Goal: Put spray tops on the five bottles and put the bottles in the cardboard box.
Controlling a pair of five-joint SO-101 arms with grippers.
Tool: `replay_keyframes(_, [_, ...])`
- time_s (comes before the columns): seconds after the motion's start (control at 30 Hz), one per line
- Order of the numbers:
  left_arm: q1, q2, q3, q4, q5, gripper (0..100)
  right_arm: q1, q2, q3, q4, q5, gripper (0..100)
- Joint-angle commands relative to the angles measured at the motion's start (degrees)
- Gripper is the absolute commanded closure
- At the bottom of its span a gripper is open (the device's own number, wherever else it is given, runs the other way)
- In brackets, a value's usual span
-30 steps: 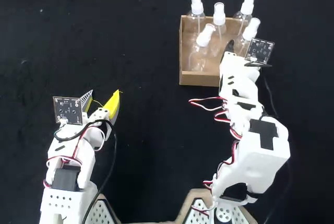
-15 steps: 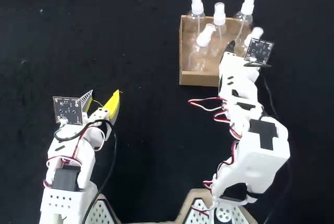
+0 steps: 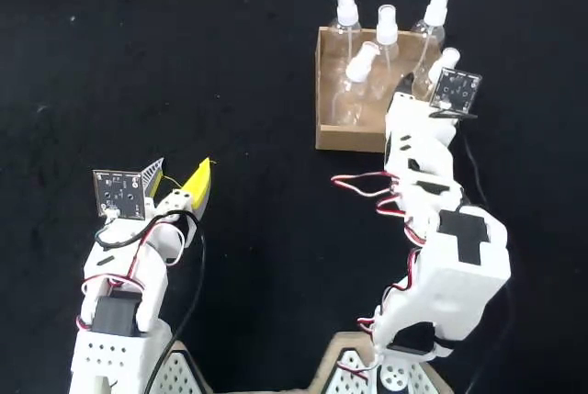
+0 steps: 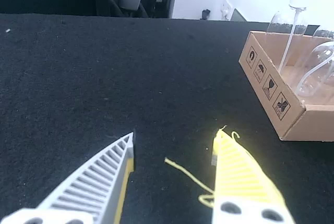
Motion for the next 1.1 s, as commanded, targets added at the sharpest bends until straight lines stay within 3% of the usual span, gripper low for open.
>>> replay_keyframes(0.0, [-0.22, -0.44, 1.27, 0.26, -0.26, 77, -0.79, -7.87, 1.98, -1.58, 0.44, 66.6])
replay_keyframes(0.6, [-0.22, -0.44, 1.27, 0.26, -0.26, 77, 0.53, -26.42, 17.01, -1.58, 0.53, 66.6])
replay_keyframes(1.07, [-0.22, -0.44, 1.27, 0.35, -0.26, 78, 6.51, -60.53, 44.44, -1.58, 0.09, 69.2])
